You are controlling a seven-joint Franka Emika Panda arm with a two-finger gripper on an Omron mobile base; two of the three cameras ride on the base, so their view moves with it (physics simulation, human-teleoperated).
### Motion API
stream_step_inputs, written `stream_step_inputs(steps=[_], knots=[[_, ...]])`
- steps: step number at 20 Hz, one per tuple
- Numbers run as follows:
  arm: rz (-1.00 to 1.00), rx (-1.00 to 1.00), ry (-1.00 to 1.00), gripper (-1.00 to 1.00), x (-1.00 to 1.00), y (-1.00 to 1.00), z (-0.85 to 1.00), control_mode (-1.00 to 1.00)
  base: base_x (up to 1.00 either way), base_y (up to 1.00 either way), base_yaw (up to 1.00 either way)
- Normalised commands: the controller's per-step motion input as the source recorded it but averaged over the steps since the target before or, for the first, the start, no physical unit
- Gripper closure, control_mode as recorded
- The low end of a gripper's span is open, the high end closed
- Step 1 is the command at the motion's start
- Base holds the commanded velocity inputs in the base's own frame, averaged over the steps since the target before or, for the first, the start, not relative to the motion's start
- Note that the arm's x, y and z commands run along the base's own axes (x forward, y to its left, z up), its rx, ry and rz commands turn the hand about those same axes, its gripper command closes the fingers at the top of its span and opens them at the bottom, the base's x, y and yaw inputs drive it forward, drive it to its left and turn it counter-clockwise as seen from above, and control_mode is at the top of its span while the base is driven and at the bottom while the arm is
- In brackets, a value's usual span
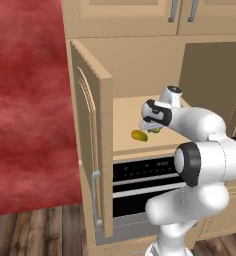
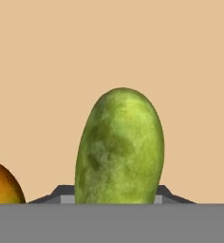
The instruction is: Pick the mangos from the cabinet and place them in one bowl. Pick the kiwi from the sink and place it in the other bowl.
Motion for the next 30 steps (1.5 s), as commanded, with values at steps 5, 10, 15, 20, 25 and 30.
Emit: stream_step_inputs(steps=[5, 10, 15, 20, 25, 30], knots=[[-0.19, -0.05, 0.0, 1.0, -0.19, -0.02, 0.13, -1.0, 0.0, 0.0, 0.0], [-0.17, -0.05, 0.0, 1.0, -0.22, -0.01, 0.12, -1.0, 0.0, 0.0, 0.0], [-0.12, 0.0, 0.0, 1.0, -0.18, -0.08, 0.39, -1.0, 0.0, 0.0, 0.0], [-0.03, 0.0, -0.03, 1.0, -0.23, -0.02, 0.13, -1.0, 0.0, 0.0, 0.0], [-0.02, 0.04, -0.07, 1.0, -0.54, -0.05, 0.05, -1.0, 0.0, 0.0, 0.0], [-0.02, 0.04, -0.03, 1.0, -0.57, 0.03, 0.04, -1.0, 0.0, 0.0, 0.0]])
